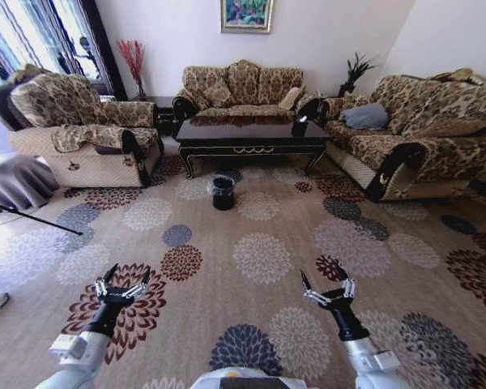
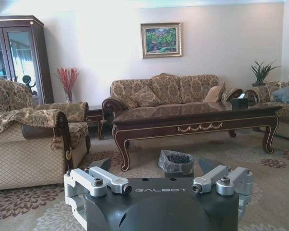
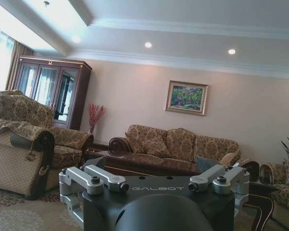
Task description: Move to the front of the table and pick up the trash from the floor, then place it into the trash bin.
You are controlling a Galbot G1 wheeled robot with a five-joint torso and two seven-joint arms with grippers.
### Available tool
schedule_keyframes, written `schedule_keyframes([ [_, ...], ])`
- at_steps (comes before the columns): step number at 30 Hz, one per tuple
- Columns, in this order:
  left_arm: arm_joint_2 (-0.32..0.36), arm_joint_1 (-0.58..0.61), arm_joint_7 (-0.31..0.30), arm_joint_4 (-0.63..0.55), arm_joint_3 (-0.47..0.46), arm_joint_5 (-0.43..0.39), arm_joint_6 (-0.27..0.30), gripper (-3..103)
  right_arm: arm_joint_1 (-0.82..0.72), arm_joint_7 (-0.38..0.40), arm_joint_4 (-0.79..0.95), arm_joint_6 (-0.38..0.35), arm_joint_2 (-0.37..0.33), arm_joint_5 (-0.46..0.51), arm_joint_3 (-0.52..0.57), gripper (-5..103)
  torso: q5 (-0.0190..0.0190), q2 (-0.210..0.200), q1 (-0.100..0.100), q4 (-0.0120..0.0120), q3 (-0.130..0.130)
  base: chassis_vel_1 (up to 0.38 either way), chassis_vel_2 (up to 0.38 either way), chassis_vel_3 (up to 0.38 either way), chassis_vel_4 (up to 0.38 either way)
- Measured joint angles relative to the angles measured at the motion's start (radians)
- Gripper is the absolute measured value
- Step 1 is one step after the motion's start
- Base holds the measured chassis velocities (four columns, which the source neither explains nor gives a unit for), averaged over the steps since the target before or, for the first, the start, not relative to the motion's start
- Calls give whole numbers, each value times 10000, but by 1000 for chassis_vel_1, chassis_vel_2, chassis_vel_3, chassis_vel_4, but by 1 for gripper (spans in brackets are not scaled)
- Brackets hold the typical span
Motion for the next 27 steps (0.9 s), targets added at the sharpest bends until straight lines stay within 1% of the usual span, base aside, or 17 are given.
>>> schedule_keyframes([
  [11,0,0,0,0,0,0,0,100,-1,1,0,0,0,0,0,100,0,499,216,0,285,0,0,0,0],
  [12,0,0,0,0,0,0,0,100,-1,1,0,0,0,0,0,100,0,499,216,0,285,0,0,0,0],
  [16,0,0,0,0,0,0,0,100,0,0,0,0,0,0,0,100,0,739,303,0,436,0,0,0,0],
  [27,0,0,0,0,0,0,-1,100,0,0,0,0,0,0,0,100,0,1171,486,0,685,0,0,0,0],
])
